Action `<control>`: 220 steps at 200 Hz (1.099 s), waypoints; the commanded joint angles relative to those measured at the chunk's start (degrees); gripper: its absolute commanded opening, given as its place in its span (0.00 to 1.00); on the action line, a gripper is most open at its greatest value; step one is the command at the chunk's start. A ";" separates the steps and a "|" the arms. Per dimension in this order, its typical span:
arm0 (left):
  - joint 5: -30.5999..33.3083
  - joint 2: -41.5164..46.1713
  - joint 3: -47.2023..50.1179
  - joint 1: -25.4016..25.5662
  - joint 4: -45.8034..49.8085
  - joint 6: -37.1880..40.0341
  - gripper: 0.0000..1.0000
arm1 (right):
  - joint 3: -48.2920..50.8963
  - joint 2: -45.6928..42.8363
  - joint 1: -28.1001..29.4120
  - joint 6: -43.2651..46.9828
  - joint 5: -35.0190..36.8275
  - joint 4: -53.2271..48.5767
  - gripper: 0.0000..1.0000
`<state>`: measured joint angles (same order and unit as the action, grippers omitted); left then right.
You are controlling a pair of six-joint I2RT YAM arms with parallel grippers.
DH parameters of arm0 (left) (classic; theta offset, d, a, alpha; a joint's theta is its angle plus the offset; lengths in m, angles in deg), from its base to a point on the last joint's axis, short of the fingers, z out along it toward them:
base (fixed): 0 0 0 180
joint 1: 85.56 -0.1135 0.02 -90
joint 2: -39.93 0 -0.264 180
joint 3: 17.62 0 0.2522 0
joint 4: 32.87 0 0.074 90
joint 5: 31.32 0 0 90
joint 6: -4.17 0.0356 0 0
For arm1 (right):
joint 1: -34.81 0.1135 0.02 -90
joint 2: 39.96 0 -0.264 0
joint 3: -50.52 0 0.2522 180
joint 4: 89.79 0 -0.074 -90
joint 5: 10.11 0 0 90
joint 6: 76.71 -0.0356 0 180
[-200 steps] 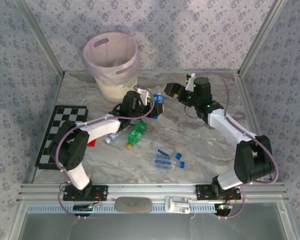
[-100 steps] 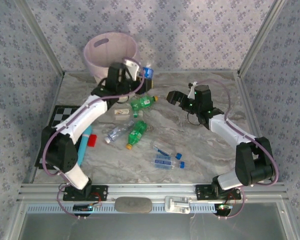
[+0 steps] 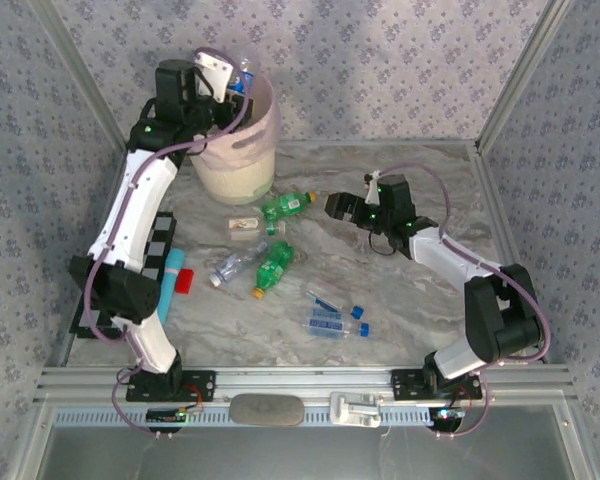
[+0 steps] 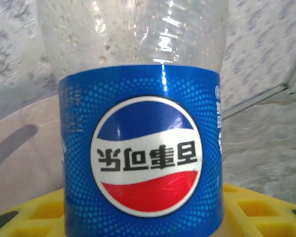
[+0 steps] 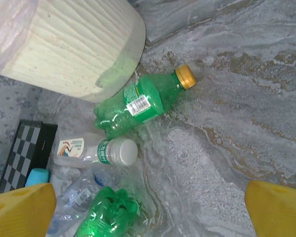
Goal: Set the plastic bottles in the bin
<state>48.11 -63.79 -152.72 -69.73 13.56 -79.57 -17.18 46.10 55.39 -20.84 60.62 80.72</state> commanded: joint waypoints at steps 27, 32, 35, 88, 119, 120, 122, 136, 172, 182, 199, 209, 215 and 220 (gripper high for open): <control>3.05 -11.73 -17.34 -3.41 15.14 4.85 0.48 | -2.41 -0.13 0.69 2.49 0.71 -3.55 1.00; 2.87 -13.37 -19.68 -3.72 16.95 4.94 0.48 | -2.46 -0.19 0.69 2.49 0.72 -3.73 1.00; 2.65 -14.36 -21.05 -3.85 17.87 4.98 0.48 | -2.43 -0.19 0.69 2.49 0.63 -3.81 1.00; 0.91 -22.04 -29.53 -5.41 24.53 3.85 0.50 | -3.36 -0.28 0.78 3.18 0.55 -5.36 1.00; 0.76 -22.57 -29.45 -5.73 24.71 3.45 0.52 | -3.90 -0.17 0.82 3.37 0.72 -5.66 1.00; 0.79 -22.57 -29.42 -5.73 24.72 3.43 0.52 | -3.90 -0.14 0.80 3.37 0.72 -5.63 1.00; 0.78 -22.53 -29.42 -5.71 24.62 3.41 0.53 | -3.90 -0.18 0.78 3.37 0.72 -5.64 1.00; 0.99 -22.58 -29.31 -5.73 24.50 2.91 0.60 | -4.12 -0.10 0.78 3.46 0.55 -5.73 1.00; 1.17 -22.05 -29.35 -5.73 23.71 1.19 0.91 | -4.44 -0.01 0.87 3.85 0.55 -6.42 1.00; 1.25 -21.68 -29.31 -5.73 23.45 0.65 0.99 | -4.45 0.01 1.00 3.98 0.69 -6.63 1.00; 0.92 -20.89 -29.27 -5.73 23.15 -0.42 1.00 | -4.52 0.05 1.22 4.24 1.10 -6.83 1.00; 0.23 -20.20 -28.93 -5.66 22.85 -1.25 1.00 | -4.60 0.08 1.45 4.50 1.53 -7.11 1.00; -0.17 -19.60 -28.39 -5.63 22.44 -1.91 1.00 | -4.60 0.14 1.65 4.80 1.87 -7.19 1.00; -0.52 -18.92 -27.65 -5.44 21.87 -2.46 1.00 | -4.70 0.17 1.80 5.06 2.09 -7.27 1.00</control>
<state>49.90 -86.19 -180.17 -75.17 36.86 -79.33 -19.86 46.10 56.37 -17.67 61.08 74.82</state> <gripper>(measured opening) 0.998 0.999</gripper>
